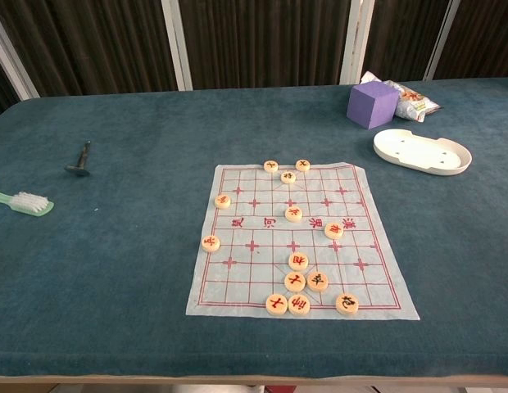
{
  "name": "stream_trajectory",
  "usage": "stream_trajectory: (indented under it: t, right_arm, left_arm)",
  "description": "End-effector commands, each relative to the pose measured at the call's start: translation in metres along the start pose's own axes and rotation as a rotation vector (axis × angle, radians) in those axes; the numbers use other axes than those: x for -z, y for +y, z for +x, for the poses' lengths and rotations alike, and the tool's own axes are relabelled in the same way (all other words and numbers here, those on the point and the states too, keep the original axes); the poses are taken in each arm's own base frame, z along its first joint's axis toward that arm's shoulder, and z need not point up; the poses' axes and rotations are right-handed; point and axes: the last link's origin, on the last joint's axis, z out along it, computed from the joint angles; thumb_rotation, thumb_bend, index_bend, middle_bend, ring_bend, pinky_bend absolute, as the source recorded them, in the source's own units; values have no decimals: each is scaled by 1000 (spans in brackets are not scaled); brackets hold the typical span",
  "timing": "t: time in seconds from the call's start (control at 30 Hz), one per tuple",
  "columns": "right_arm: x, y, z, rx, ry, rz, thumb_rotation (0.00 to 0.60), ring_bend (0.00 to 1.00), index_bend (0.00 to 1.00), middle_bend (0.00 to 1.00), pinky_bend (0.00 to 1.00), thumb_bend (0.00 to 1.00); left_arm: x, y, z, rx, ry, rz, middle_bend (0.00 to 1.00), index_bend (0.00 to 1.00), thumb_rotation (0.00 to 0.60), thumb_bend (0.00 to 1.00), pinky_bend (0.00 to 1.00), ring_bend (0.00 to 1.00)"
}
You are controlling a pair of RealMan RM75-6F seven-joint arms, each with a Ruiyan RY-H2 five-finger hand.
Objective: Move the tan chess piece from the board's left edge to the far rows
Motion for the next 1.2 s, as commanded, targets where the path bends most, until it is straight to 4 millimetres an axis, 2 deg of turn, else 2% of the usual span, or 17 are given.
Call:
stream_trajectory:
  t: [0.03, 0.13, 0.23, 0.37, 0.47, 0.53, 0.67, 0.8, 0.93, 1.03, 1.2]
  right_arm:
    - [-7, -3, -3, 1, 4, 19, 600, 0, 0, 0, 0, 332]
    - [-30, -17, -7, -10, 6, 84, 600, 0, 0, 0, 0, 332]
    - [-74, -47, -5, -4, -1, 211, 600, 0, 3, 0, 0, 332]
    - [-146, -116, 2, -46, -45, 371, 600, 0, 124, 0, 0, 332]
    - [-190, -167, 2, -69, -81, 428, 600, 0, 218, 0, 0, 332]
    - [-214, -200, -3, -100, -101, 438, 600, 0, 271, 0, 0, 332]
    - [-249, -250, -19, -68, -118, 438, 600, 0, 358, 0, 0, 332]
    - [-272, -289, -38, -82, -153, 413, 600, 0, 421, 0, 0, 332]
    - [-287, -320, -58, -80, -191, 396, 600, 0, 468, 0, 0, 337]
    - [-294, -335, -70, -74, -216, 382, 600, 0, 481, 0, 0, 339]
    - [-301, -355, -87, -55, -242, 368, 600, 0, 513, 0, 0, 430]
  left_arm:
    - [0, 0, 0, 2, -2, 3, 0, 0, 600, 461, 47, 0]
    - [-2, 0, -2, 3, -8, 2, 0, 0, 600, 462, 47, 0]
    - [-1, 2, -2, 3, -12, -6, 0, 0, 600, 462, 47, 0]
    - [-1, 2, -2, 9, -18, -11, 0, 0, 600, 462, 47, 0]
    - [-3, 0, -2, 16, -26, -8, 0, 0, 600, 462, 47, 0]
    - [-4, -2, -2, 21, -32, -7, 0, 0, 600, 462, 47, 0]
    - [-5, -5, -1, 34, -40, -1, 0, 0, 600, 462, 47, 0]
    - [-5, -8, 1, 42, -43, 4, 0, 0, 600, 462, 47, 0]
    - [-4, -10, 2, 48, -44, 4, 0, 0, 600, 462, 47, 0]
    - [-4, -11, 3, 52, -43, 6, 0, 0, 600, 461, 47, 0]
    - [-4, -12, 4, 55, -42, 10, 0, 0, 600, 462, 47, 0]
